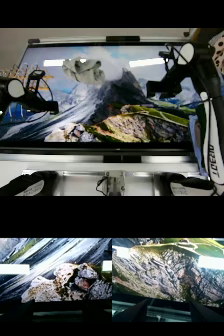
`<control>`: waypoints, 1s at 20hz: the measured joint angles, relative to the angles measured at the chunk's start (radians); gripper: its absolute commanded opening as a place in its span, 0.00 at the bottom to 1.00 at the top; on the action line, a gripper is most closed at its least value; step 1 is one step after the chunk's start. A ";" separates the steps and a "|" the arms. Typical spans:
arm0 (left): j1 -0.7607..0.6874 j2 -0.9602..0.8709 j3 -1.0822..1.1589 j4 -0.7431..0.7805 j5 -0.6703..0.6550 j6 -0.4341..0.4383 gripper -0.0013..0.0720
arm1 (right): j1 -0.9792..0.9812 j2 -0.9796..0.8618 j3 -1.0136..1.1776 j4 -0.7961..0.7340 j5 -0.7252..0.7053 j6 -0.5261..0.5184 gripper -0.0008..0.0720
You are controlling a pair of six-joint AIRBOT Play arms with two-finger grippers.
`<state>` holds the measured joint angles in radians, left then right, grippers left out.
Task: Fold the shirts.
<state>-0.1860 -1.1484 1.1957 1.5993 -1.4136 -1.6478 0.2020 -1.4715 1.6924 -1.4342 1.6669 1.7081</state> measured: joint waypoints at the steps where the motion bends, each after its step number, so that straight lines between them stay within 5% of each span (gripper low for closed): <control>1: 0.000 0.000 0.000 0.000 0.000 0.000 1.00 | 0.000 0.000 0.000 0.000 0.000 0.000 0.86; 13: 0.000 0.000 0.000 0.000 0.000 0.000 1.00 | 0.000 0.000 0.000 -0.003 -0.018 -0.009 0.86; 20: 0.000 -0.009 0.000 -0.016 0.120 0.000 1.00 | 0.000 0.000 0.000 -0.028 -0.546 -0.026 0.86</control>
<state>-0.1860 -1.1576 1.1961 1.5837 -1.2938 -1.6482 0.2020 -1.4719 1.6924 -1.4620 1.1206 1.6817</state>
